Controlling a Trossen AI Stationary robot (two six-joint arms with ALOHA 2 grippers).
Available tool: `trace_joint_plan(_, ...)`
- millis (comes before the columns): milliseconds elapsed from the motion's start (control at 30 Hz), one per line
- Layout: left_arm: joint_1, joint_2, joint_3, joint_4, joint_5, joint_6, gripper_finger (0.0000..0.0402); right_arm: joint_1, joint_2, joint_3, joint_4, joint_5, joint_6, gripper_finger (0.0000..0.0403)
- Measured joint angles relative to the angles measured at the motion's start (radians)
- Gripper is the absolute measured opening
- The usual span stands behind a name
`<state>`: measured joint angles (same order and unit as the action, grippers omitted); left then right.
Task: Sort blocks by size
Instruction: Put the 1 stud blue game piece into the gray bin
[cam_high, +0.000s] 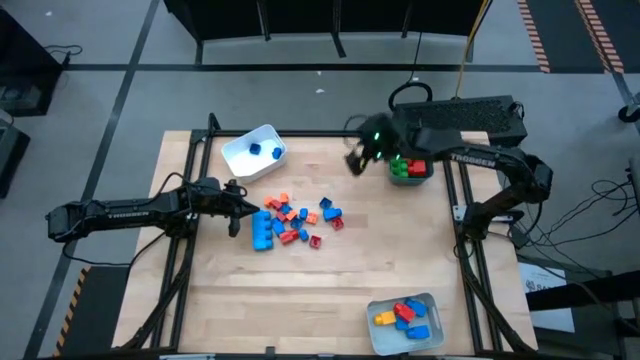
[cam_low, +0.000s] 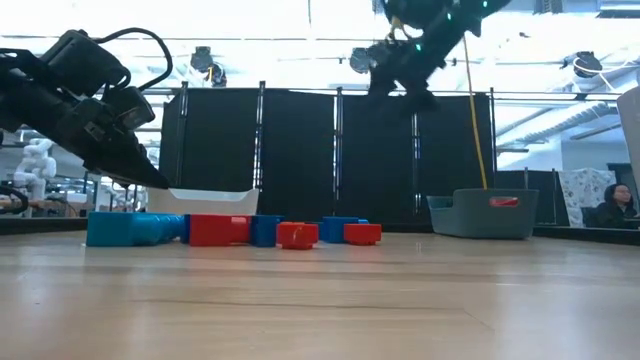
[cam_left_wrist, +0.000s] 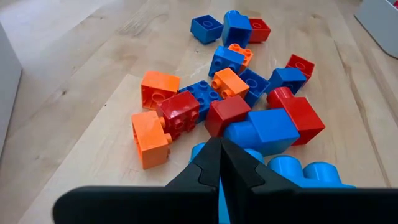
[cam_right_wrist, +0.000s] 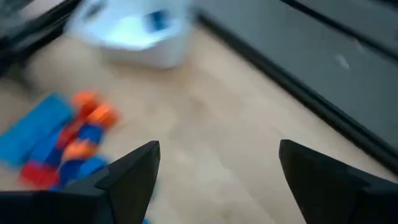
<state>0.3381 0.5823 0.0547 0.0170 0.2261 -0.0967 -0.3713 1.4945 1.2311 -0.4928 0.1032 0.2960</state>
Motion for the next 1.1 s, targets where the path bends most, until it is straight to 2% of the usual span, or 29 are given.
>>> trace_joint_plan(100,0.000,0.000,0.000,0.000,0.000,0.000,0.0011,0.096,0.045,0.000,0.020,0.000,-0.074,0.0313)
trace_joint_plan(267,0.000,0.000,0.000,-0.002,0.000,-0.002,0.0011,0.190,0.196,0.003,0.098,0.000,-0.129,0.0313)
trace_joint_plan(600,0.000,0.000,0.000,-0.016,0.000,-0.002,0.0011,0.250,0.497,0.108,0.058,-0.001,-0.225,0.0313)
trace_joint_plan(767,0.000,0.000,0.000,-0.031,0.000,-0.001,0.0011,0.249,0.565,0.140,-0.008,0.002,-0.233,0.0313)
trace_joint_plan(967,0.000,0.000,0.000,-0.034,0.000,0.003,0.0011,0.249,0.562,0.140,-0.024,0.010,-0.229,0.0313)
trace_joint_plan(1100,0.000,0.000,0.000,-0.035,0.000,0.005,0.0011,0.251,0.556,0.139,-0.040,0.052,-0.216,0.0313)
